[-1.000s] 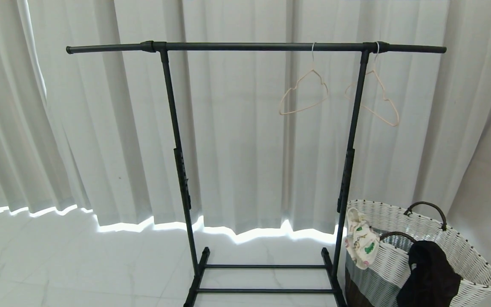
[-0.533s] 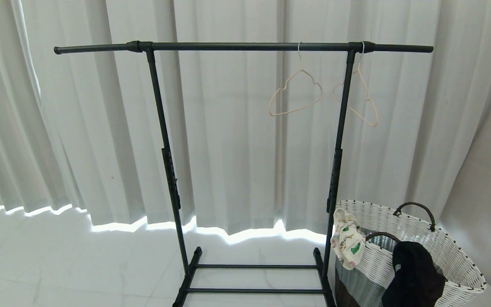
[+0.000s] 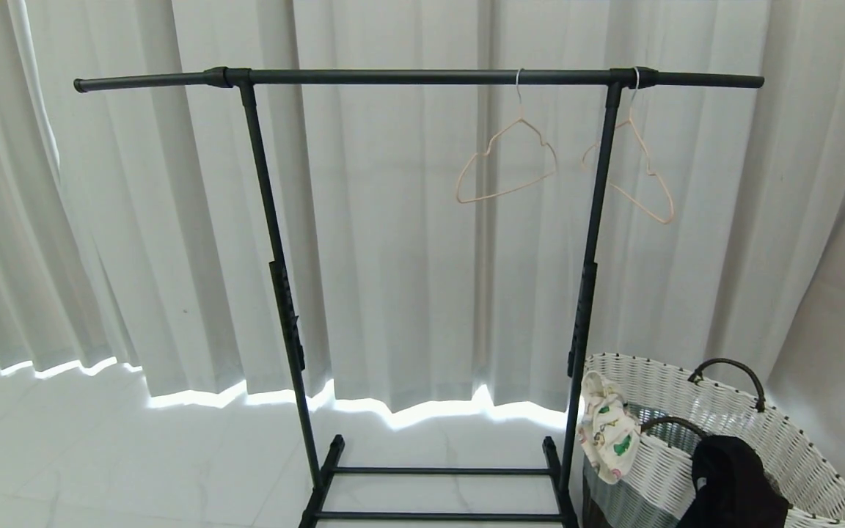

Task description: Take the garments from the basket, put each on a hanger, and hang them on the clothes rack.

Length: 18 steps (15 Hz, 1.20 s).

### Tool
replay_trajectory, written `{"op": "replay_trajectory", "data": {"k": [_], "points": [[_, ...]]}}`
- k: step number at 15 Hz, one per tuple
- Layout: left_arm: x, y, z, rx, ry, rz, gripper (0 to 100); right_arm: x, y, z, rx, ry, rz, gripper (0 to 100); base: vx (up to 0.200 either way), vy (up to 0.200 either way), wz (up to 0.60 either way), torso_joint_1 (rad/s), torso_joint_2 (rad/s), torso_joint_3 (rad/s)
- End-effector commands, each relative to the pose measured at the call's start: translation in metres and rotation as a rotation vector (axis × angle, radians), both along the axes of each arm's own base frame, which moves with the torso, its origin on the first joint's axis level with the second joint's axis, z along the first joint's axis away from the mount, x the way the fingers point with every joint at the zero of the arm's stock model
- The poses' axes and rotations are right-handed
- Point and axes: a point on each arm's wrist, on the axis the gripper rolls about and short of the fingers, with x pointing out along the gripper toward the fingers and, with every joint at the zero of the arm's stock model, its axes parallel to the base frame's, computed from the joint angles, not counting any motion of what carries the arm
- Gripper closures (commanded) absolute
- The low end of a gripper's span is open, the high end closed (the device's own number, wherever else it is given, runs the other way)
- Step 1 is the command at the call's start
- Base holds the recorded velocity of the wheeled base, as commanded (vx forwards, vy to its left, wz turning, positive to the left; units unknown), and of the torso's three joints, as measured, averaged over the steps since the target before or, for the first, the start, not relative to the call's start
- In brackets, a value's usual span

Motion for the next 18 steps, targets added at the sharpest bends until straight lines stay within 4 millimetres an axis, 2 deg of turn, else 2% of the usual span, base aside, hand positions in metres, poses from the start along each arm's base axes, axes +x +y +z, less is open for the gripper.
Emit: {"op": "replay_trajectory", "data": {"k": [1,5,12,13,14,15,16,18], "points": [[0.000,0.000,0.000,0.000,-0.001,0.000,0,0.000,0.000,0.000,-0.001,0.000,0.000,0,0.200,0.000,0.00,0.002,0.00,-0.002],[0.000,0.000,0.000,0.002,-0.001,0.000,0,0.000,0.000,0.000,-0.020,0.002,0.007,0,0.200,0.000,0.00,0.005,0.00,0.004],[0.000,0.000,0.000,-0.010,0.000,0.000,0,0.000,0.000,0.002,-0.100,-0.014,0.009,0,0.000,0.000,0.00,0.000,0.00,0.000],[0.000,0.000,0.000,-0.010,0.000,0.000,0,-0.002,0.001,0.008,-0.099,-0.039,0.033,0,0.000,0.000,0.00,0.000,0.00,0.000],[0.000,0.000,0.000,-0.010,0.000,0.000,0,-0.007,0.002,0.026,-0.086,-0.076,0.088,0,0.000,0.000,0.00,0.000,0.00,0.000],[0.000,0.000,0.000,-0.010,0.000,0.000,0,-0.009,0.002,0.047,-0.074,0.006,0.121,0,0.000,0.000,0.00,0.000,0.00,0.000],[0.000,0.000,0.000,-0.010,0.000,0.000,0,-0.009,0.001,0.057,-0.092,0.082,0.150,0,0.000,0.000,0.00,0.000,0.00,0.000],[0.000,0.000,0.000,-0.010,0.000,0.000,0,0.003,0.001,0.065,-0.174,0.300,0.209,0,0.000,0.000,0.00,0.000,0.00,0.000]]}}
